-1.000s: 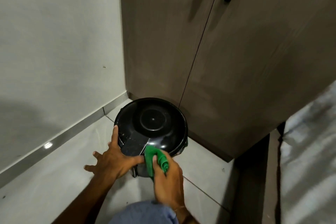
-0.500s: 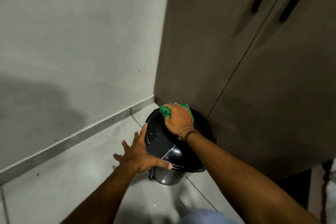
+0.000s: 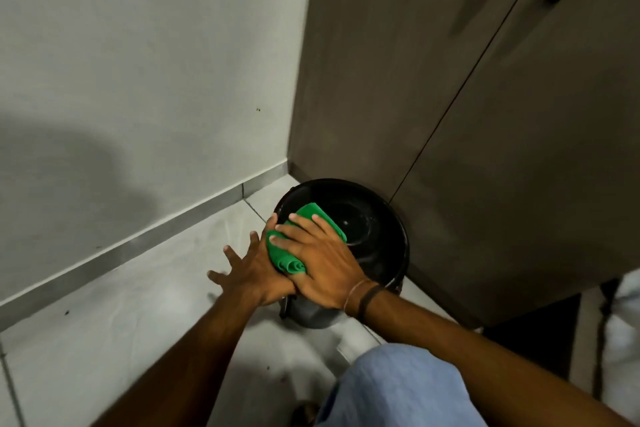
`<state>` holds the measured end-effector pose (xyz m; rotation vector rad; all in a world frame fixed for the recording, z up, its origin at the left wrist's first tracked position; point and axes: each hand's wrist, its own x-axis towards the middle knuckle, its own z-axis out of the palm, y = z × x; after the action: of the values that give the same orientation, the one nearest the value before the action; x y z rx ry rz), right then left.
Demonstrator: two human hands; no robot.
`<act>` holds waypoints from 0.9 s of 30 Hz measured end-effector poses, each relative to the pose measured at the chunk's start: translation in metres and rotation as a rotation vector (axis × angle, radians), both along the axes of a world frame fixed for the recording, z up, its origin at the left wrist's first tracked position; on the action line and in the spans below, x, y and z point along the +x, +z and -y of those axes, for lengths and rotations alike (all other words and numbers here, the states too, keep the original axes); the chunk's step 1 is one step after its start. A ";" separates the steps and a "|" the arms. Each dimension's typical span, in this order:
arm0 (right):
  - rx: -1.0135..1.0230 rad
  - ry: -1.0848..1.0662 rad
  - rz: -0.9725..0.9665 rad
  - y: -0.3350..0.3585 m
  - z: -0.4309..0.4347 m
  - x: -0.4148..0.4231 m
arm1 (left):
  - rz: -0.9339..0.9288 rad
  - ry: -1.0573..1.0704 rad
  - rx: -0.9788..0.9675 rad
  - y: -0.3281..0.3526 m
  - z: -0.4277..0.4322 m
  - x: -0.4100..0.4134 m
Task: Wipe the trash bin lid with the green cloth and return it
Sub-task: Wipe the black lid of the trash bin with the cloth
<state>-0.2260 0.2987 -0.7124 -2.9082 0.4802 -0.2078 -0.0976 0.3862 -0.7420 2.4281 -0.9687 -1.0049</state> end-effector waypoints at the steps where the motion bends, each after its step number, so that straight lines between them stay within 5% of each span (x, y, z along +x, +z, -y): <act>1: 0.017 0.020 0.001 -0.001 -0.001 -0.009 | -0.007 -0.001 -0.024 -0.001 -0.001 0.000; 12: -0.020 -0.043 0.156 -0.035 -0.014 -0.124 | -0.026 -0.047 -0.055 -0.002 -0.015 0.002; 17: 0.130 -0.334 0.368 -0.049 -0.013 -0.137 | -0.043 -0.087 -0.065 -0.002 -0.012 0.004; 20: 0.209 -0.686 0.432 -0.040 0.005 -0.129 | -0.052 -0.115 -0.090 -0.006 -0.010 0.004; 23: 0.257 -0.943 0.358 -0.013 0.048 -0.111 | -0.050 -0.115 -0.109 -0.007 -0.008 0.005; 27: 0.358 -0.991 0.072 0.032 0.121 -0.071 | -0.056 -0.104 -0.104 -0.007 -0.008 0.004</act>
<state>-0.2967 0.1774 -0.6806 -2.0785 1.6921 -0.3060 -0.0934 0.3938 -0.7493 2.2738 -1.1089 -1.0251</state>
